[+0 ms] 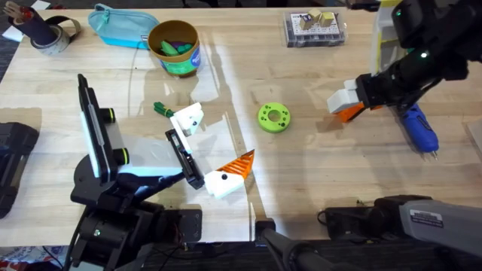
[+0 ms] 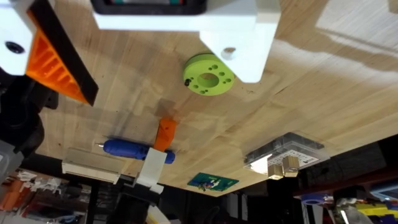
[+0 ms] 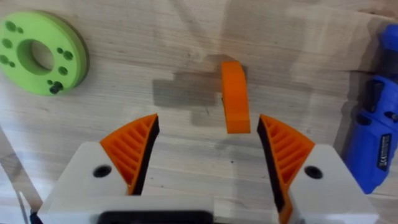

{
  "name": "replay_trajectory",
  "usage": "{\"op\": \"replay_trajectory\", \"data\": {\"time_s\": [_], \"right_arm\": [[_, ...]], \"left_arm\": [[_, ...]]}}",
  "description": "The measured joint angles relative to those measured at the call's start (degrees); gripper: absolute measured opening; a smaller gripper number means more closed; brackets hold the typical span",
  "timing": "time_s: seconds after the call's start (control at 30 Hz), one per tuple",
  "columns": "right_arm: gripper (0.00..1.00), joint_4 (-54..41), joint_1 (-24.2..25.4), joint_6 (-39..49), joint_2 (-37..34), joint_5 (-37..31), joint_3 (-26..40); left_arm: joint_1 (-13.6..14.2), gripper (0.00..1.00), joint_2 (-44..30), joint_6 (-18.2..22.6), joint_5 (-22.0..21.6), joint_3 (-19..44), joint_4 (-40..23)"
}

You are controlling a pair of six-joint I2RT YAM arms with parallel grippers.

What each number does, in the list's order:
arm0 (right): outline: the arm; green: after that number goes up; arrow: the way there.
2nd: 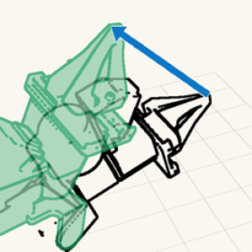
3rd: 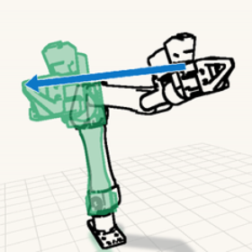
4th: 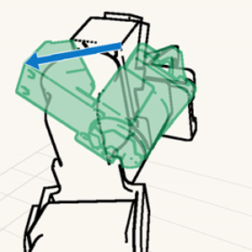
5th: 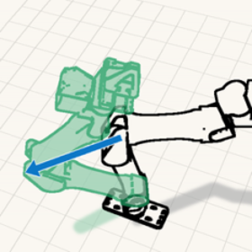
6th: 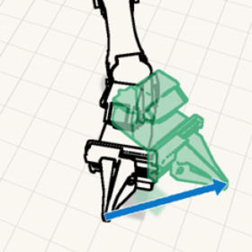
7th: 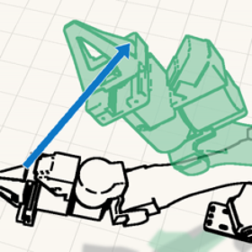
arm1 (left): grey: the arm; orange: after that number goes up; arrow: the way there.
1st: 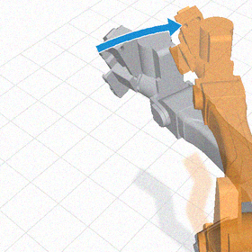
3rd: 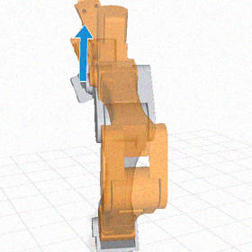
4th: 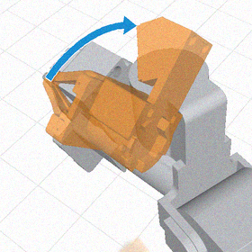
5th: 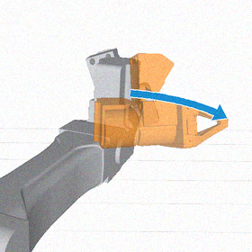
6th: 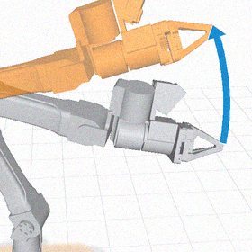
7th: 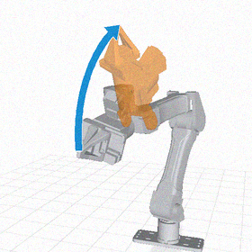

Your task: Pick up the gripper from the table and insert it into the empty holder that is missing its gripper. Then pick up a screw, insert it into the mounting hole, and use the screwdriver to tighten it. Finally, clean up the table by picking up the vegetable and placing it into the bucket.

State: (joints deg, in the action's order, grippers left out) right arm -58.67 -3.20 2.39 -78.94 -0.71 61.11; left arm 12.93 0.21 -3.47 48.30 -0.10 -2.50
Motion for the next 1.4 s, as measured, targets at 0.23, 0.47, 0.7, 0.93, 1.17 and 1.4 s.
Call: {"op": "replay_trajectory", "data": {"time_s": [0.23,0.47,0.7,0.93,1.17,1.4], "right_arm": [[0.969,-1.55,0.0,0.23,-3.82,-0.94,-0.04],[0.969,-0.94,0.0,0.24,-5.09,-2.64,-0.05],[0.961,2.46,0.0,0.25,-6.72,-2.93,-0.05],[0.292,2.73,0.0,0.75,-8.18,-3.73,-0.05],[0.013,3.01,0.0,0.64,-8.32,-5.05,-0.05],[0.011,3.56,-0.98,0.66,-4.76,0.13,1.71]], "left_arm": [[0.04,0.993,-0.2,0.01,-0.09,0.37,-0.54],[0.04,0.993,-0.2,0.01,-0.09,0.37,-0.55],[0.04,0.993,-0.2,0.01,-0.09,0.37,-0.55],[0.04,0.993,-0.2,0.01,-0.09,0.37,-0.55],[0.04,0.993,-0.2,0.01,-0.09,0.37,-0.55],[0.04,0.993,-0.2,0.01,-0.09,0.37,-0.55]]}}
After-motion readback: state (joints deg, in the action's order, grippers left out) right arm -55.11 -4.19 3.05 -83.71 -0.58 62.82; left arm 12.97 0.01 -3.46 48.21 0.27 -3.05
